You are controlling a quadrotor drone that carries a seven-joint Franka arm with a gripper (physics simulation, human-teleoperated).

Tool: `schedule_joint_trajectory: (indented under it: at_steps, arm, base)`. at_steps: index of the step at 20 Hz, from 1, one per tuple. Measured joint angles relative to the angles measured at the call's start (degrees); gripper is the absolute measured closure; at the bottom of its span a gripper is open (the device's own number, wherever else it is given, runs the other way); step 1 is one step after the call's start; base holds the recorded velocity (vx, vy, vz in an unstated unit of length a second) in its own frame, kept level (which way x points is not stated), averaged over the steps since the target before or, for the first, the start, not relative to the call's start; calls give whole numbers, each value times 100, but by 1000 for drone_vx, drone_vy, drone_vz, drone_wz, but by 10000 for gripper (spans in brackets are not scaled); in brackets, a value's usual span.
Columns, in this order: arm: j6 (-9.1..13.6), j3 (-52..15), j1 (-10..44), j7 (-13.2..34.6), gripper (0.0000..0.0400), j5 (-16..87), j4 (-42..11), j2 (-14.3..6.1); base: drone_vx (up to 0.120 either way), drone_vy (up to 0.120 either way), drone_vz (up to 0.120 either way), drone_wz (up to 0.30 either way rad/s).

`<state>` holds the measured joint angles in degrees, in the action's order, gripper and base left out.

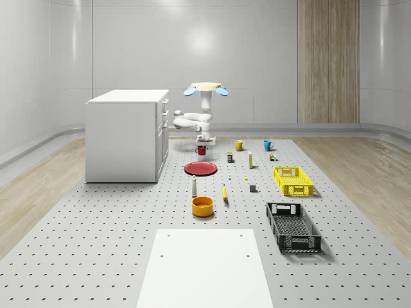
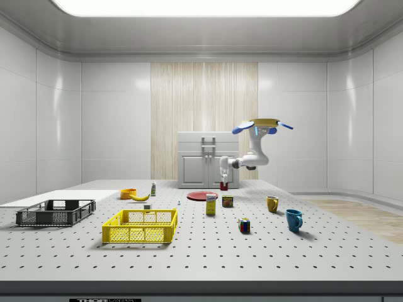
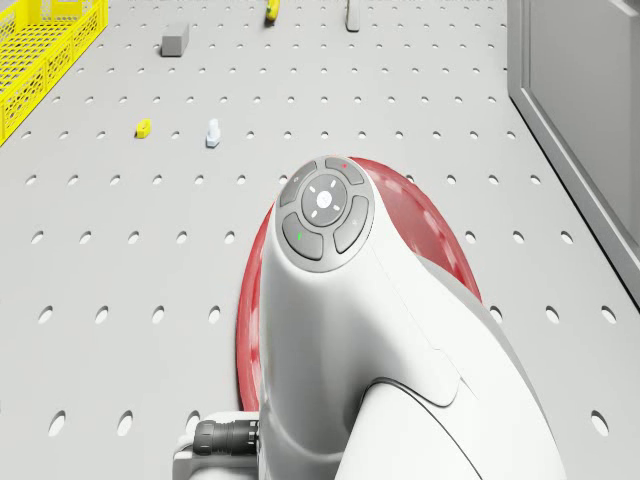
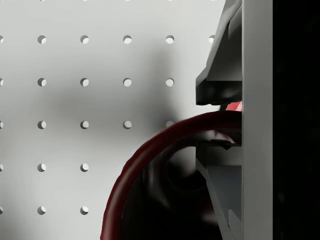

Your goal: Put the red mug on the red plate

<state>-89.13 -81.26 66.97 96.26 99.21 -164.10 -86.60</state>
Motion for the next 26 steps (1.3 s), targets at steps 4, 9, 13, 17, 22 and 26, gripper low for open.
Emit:
schedule_joint_trajectory:
  at_steps: [4, 9, 13, 17, 22, 26]
  arm:
    - [-36, -5, 6, 5, 300, -16, 1, -39]
    - [-79, -11, 14, 11, 300, -33, 3, -84]
    - [-110, -15, 19, 15, 300, -47, 4, -118]
    - [-139, -19, 24, 19, 300, -59, 5, -149]
    - [-172, -24, 29, 23, 300, -73, 6, -185]
    - [-197, -27, 34, 26, 300, -84, 6, -211]
  base:
    - [120, 0, -120, 0]
    - [120, 0, 0, 0]
    - [120, 0, -40, 0]
    - [120, 0, 0, 0]
    - [120, 0, 0, 0]
    - [120, 0, 0, 0]
